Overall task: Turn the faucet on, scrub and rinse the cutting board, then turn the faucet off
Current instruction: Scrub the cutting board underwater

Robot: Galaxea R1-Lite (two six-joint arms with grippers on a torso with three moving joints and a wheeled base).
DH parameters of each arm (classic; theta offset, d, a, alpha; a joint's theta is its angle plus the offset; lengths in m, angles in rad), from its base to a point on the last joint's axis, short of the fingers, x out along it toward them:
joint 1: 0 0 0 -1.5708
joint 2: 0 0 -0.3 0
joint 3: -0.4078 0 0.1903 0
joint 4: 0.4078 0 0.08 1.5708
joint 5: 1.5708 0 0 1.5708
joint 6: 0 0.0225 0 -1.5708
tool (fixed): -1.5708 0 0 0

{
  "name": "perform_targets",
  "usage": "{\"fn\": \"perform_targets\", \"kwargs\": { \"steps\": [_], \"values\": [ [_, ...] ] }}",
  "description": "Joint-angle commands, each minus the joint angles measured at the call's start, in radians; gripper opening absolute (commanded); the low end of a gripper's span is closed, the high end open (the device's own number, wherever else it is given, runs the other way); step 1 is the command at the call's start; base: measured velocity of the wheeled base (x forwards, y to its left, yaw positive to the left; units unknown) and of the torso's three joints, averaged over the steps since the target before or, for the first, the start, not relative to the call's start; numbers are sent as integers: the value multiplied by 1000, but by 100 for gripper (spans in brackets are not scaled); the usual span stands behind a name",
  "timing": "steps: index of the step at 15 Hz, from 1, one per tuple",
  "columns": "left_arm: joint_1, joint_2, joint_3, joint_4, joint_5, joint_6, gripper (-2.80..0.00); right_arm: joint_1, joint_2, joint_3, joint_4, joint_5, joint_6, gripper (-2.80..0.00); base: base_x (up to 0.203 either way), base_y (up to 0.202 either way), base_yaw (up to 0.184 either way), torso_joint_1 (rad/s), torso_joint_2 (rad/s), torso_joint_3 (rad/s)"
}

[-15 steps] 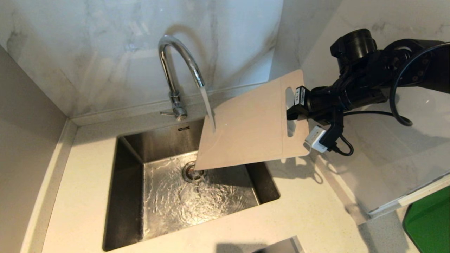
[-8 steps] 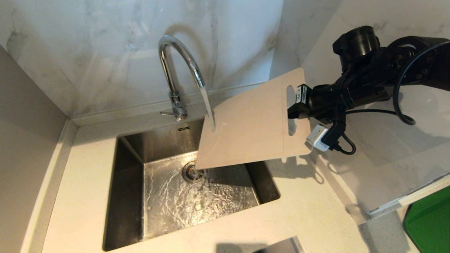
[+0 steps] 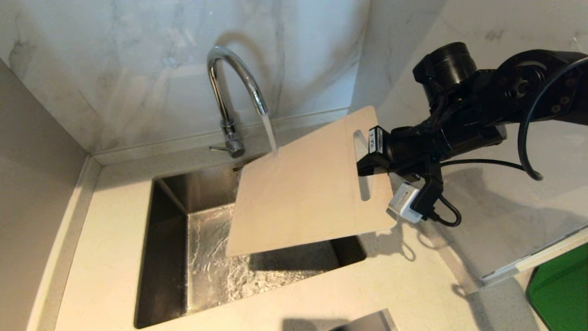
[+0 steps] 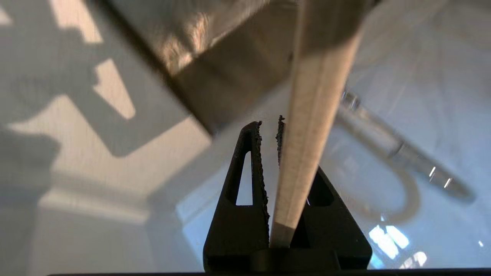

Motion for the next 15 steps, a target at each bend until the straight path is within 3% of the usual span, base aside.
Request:
{"fn": "perform_targets", "kwargs": {
  "steps": [1,5,8,12,15],
  "values": [
    [0,1,2,0,0,0,-280,52,-68,85,-7,3,5,-280,0,0,0,0,0,0],
    [0,-1,-9,-19,4,3,-280,106,-114,148,-17,2,12,-280,0,0,0,0,0,0],
    [0,54,-189,32,2,0,-280,134,-129,149,-17,3,14,-280,0,0,0,0,0,0],
    [-20,419,-474,101,-69,-18,-280,135,-148,153,-17,5,14,-280,0,0,0,0,0,0],
    [-43,732,-637,114,-199,-48,-280,134,-146,158,-17,5,14,-280,0,0,0,0,0,0]
  ]
}}
